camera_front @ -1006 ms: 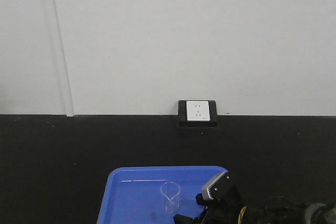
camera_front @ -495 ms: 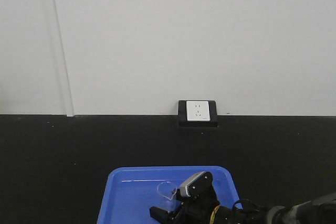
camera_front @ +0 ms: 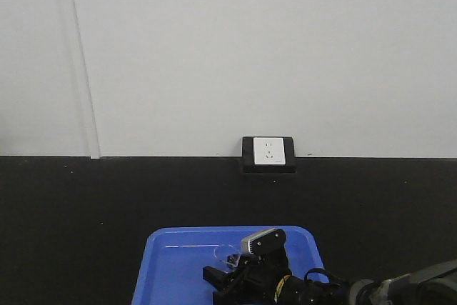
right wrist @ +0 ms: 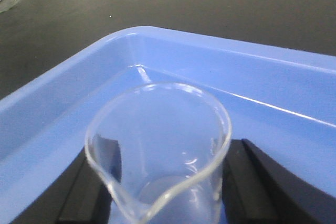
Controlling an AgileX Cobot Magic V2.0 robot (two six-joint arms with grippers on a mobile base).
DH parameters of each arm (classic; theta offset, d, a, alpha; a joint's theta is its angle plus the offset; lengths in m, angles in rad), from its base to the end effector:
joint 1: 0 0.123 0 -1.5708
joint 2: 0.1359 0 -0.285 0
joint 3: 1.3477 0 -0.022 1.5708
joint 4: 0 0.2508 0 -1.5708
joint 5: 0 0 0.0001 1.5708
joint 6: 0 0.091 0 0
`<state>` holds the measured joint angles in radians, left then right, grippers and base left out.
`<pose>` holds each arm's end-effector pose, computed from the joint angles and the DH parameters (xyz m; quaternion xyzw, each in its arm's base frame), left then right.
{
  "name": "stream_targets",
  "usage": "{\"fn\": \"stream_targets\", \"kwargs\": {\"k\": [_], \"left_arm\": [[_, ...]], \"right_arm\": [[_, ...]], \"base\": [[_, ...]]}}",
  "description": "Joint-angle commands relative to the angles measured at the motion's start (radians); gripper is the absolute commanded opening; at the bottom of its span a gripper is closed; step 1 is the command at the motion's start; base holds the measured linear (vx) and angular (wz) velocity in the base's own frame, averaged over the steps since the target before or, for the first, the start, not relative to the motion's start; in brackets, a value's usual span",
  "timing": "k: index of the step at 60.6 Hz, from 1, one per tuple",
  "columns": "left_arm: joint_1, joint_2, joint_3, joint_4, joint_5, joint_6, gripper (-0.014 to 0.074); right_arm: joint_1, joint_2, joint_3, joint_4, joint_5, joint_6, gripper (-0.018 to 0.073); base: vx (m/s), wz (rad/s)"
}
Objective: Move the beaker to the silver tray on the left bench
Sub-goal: 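Lift the held beaker up out of the blue tray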
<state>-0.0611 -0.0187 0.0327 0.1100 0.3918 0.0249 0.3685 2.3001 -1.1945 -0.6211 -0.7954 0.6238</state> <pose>0.0520 0.0007 0.1682 0.0636 0.8071 0.0362 0.5859 0.4022 0.1958 0.0793 -0.2061 0.7766 0.3154 0.5049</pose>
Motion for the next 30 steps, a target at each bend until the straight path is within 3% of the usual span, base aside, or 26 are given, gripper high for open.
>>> {"fn": "stream_targets", "kwargs": {"k": [1, 8, 25, 30], "left_arm": [[-0.004, -0.008, 0.02, -0.003, -0.082, -0.002, 0.0001], [-0.004, -0.008, 0.02, -0.003, -0.082, -0.002, 0.0001], [-0.004, -0.008, 0.02, -0.003, -0.082, -0.002, 0.0001], [-0.004, -0.008, 0.02, -0.003, -0.082, -0.002, 0.0001]], "right_arm": [[-0.002, -0.12, -0.025, -0.038, -0.055, 0.07, -0.0015], [-0.002, -0.211, -0.025, -0.1, 0.07, 0.105, -0.0015], [-0.002, -0.585, 0.001, -0.325, 0.634, 0.256, -0.0014], [-0.002, -0.712, 0.068, -0.361, 0.73, 0.268, -0.0013]], "base": [[0.0, 0.0], [0.0, 0.0], [0.0, 0.0], [0.0, 0.0]]}}
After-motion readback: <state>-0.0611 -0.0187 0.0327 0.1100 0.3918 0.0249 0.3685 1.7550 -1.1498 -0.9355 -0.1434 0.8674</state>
